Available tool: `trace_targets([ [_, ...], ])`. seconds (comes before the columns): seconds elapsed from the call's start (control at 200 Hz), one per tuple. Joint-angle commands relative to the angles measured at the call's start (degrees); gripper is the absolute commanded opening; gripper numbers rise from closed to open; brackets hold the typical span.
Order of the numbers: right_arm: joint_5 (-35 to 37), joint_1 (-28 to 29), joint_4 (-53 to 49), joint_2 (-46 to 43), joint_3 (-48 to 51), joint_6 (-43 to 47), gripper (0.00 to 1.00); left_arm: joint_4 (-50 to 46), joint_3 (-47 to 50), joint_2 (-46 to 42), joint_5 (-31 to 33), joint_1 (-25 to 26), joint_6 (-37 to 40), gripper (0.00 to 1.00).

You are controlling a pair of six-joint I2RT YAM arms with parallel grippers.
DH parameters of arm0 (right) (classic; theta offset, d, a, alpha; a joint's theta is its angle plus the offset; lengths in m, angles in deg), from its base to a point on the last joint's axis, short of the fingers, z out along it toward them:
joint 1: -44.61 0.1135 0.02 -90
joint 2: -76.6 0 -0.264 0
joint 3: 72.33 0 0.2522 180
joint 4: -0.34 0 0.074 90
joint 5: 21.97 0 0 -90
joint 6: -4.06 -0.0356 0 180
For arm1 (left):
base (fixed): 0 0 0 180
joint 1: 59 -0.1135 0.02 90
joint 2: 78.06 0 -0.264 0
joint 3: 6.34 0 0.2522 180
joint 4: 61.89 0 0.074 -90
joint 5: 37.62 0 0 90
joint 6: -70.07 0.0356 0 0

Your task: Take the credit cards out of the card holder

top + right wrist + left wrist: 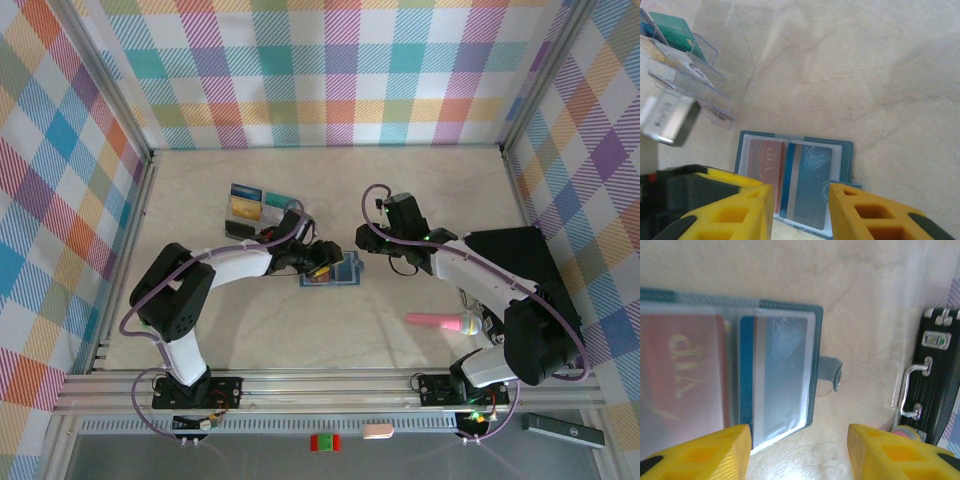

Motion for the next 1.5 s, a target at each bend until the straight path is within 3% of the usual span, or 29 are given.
trace_targets([
  [0.0,-3.7,-0.27,0.24,0.85,-1.18,0.3,0.33,-2.87,2.28,-4.09,3.98,-1.94,0.06,0.54],
  [0.155,-8.07,-0.26,-2.8,6.52,-5.06,0.41,0.3,-2.21,2.61,-3.41,3.54,-2.44,-0.44,0.52],
  [0.385,-8.55,-0.26,-12.3,17.61,-15.32,2.86,0.29,2.79,1.39,1.13,-0.79,-2.22,-2.9,0.41],
  [0.58,-9.18,-0.27,-18.21,25.76,-21.77,5.01,0.3,2.72,0.15,3.65,-1.52,-1.74,-2.91,0.39],
  [1.495,-9.48,-0.36,-20.82,32.61,-23.41,7.39,0.28,-0.89,-2.64,8.05,-0.55,-0.95,-0.66,0.26],
])
